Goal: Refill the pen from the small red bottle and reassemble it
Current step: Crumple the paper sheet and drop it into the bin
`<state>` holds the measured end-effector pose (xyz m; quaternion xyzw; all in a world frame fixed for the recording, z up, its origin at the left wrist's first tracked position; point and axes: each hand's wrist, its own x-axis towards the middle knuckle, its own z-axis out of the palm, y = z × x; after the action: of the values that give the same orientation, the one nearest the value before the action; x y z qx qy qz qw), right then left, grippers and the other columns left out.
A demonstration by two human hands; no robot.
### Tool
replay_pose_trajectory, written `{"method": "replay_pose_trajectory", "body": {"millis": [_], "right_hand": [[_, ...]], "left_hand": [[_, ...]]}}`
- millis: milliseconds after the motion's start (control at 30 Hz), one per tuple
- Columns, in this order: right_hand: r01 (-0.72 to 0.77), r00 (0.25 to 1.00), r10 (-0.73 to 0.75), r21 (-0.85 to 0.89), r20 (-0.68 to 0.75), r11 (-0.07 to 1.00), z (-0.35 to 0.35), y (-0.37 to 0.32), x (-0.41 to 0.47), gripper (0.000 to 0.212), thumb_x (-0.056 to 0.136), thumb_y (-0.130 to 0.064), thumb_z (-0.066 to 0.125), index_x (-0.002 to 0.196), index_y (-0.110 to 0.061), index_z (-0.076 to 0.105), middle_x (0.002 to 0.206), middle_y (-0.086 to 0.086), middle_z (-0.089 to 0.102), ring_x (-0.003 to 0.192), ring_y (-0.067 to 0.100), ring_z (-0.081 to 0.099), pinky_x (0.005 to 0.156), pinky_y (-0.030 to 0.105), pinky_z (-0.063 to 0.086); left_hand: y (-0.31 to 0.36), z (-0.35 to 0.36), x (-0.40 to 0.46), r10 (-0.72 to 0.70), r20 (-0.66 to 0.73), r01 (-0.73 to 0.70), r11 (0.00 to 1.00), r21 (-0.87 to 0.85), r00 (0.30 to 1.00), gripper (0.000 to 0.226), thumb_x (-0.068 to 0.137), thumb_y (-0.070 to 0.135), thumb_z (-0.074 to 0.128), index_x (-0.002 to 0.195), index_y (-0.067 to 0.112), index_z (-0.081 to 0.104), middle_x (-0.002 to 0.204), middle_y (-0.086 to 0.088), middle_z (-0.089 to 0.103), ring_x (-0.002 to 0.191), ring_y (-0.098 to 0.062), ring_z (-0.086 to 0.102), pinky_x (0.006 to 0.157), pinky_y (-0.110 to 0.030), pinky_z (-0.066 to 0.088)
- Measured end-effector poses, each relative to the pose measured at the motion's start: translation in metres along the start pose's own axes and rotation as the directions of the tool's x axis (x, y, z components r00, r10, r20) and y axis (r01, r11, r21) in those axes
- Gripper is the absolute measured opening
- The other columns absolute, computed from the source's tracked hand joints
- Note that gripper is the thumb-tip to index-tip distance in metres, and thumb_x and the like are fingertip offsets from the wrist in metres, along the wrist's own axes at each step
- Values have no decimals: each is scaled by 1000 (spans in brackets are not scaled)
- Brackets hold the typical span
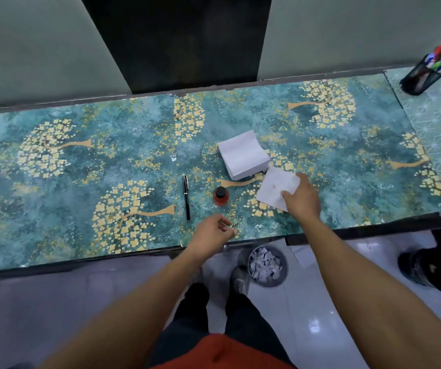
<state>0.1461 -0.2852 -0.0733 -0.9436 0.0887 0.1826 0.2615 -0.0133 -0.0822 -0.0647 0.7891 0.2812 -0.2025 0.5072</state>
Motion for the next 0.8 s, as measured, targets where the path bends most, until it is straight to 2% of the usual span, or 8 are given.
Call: {"method": "replay_pose_trajectory", "body": {"millis": [100,167,267,367,433,533,667,800], "right_hand": [[18,999,-28,216,43,976,1,-7,1,63,96,-9,64,153,-20,38,144,19,54,124,40,56,88,41,48],[-38,997,13,367,71,929,-2,-8,-3,69,96,-6,65,156,-21,35,150,15,49,132,36,52,95,41,48],[-97,994,44,611,102,785,-5,-4,-12,69,93,1,65,155,-16,38,148,12,51,128,32,55,99,40,50],[-206,976,62,775,211,597,-11,-1,-28,56,93,9,62,145,-10,49,129,12,62,104,27,65,77,34,59],[-285,948,45,784,314,551,-14,0,-43,42,93,11,60,130,-9,59,119,15,67,84,23,67,59,27,57],[-277,938,-1,750,347,601,-17,4,-69,29,92,12,60,115,-3,67,104,15,72,74,19,67,53,22,55],[-53,957,-156,677,245,734,-9,8,-97,12,89,-4,70,99,-9,75,88,8,76,75,17,68,65,29,57],[-16,962,-187,728,198,685,1,-1,-124,11,89,-6,69,89,-12,78,79,5,75,73,14,66,66,33,53]], "left_hand": [[3,13,-5,-1,13,2,998,-56,1000,24,83,27,77,101,13,67,88,-6,70,84,-23,71,65,-27,52],[9,21,-7,-19,25,22,992,-124,1000,22,87,23,74,102,8,65,85,-8,68,81,-24,71,59,-23,51],[21,30,-12,-53,43,61,970,-233,998,16,95,16,66,105,4,62,86,-8,65,73,-17,67,54,-16,49],[33,36,-15,-34,23,40,941,-337,999,18,98,18,61,114,10,59,101,-10,65,76,-18,67,64,-25,53],[45,41,-20,26,-49,-42,925,-378,998,27,98,16,60,125,15,56,109,-7,65,80,-18,68,70,-27,53],[64,43,-31,199,-110,-225,920,-322,974,39,97,21,64,134,25,53,120,6,64,93,-12,68,75,-23,52],[68,41,-35,364,-122,-382,906,-182,923,40,93,28,69,131,33,59,127,14,63,104,-3,63,86,-20,54],[56,32,-46,390,-93,-401,895,-197,916,33,94,28,67,127,32,65,125,13,67,109,1,63,82,-8,47]]}}
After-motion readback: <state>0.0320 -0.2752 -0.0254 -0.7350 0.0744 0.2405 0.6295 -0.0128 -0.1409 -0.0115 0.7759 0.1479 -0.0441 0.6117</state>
